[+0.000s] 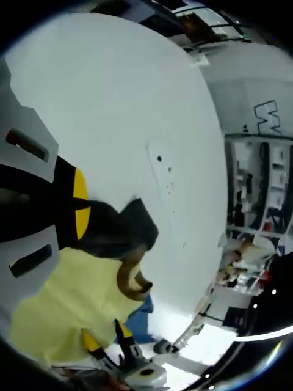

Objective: Fold the garment on the visible template until the final outline fits inside the template.

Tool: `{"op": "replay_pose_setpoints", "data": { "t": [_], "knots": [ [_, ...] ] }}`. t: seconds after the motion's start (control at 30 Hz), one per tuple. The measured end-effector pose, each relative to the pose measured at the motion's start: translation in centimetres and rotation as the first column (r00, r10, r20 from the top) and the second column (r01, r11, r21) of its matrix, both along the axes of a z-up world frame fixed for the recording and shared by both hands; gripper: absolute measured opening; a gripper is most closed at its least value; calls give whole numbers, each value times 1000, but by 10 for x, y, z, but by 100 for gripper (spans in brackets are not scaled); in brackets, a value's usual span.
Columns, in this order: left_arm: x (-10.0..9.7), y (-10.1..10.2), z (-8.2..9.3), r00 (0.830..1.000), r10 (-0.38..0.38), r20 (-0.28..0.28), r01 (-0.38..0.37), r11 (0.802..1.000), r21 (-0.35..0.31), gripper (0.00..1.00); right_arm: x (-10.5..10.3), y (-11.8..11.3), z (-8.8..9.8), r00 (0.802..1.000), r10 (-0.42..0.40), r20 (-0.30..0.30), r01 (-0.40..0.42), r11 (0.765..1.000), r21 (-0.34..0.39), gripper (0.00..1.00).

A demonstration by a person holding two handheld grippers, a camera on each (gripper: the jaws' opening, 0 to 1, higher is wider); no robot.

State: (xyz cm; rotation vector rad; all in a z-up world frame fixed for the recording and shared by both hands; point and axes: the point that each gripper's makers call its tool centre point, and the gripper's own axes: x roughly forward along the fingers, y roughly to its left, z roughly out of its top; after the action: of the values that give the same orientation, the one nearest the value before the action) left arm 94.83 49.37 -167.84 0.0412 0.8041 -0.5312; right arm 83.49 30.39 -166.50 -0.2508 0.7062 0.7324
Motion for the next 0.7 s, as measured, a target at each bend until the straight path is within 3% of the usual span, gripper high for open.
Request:
{"op": "replay_pose_setpoints", "data": {
  "t": [0.13, 0.17, 0.27, 0.43, 0.6, 0.63, 0.7],
  "knots": [
    [-15, 6, 11, 1000, 10, 20, -11, 999, 42, 6, -4, -1, -18, 998, 16, -68, -19, 999, -46, 40],
    [-7, 14, 12, 999, 19, 36, -21, 999, 46, 6, -8, 0, -20, 997, 14, -81, -18, 999, -46, 40],
    [0, 38, 18, 996, 60, 70, -65, 995, 81, 5, -7, -2, -17, 996, -17, -90, 14, 999, -40, 40],
    [-8, 46, 24, 994, 82, 77, -89, 992, 95, 5, -8, -2, -17, 995, -24, -95, 21, 999, -40, 38],
    [-3, 77, 28, 988, 125, 91, -135, 985, 109, 5, -7, -3, -19, 995, -19, -101, 14, 998, -59, 37],
    [-13, 79, 34, 986, 138, 98, -149, 982, 116, 5, -5, -4, -19, 995, -18, -101, 11, 998, -69, 37],
    [-15, 106, 39, 972, 202, 116, -216, 969, 123, 5, -7, -5, -19, 995, -28, -97, 21, 997, -71, 37]
  ]
}}
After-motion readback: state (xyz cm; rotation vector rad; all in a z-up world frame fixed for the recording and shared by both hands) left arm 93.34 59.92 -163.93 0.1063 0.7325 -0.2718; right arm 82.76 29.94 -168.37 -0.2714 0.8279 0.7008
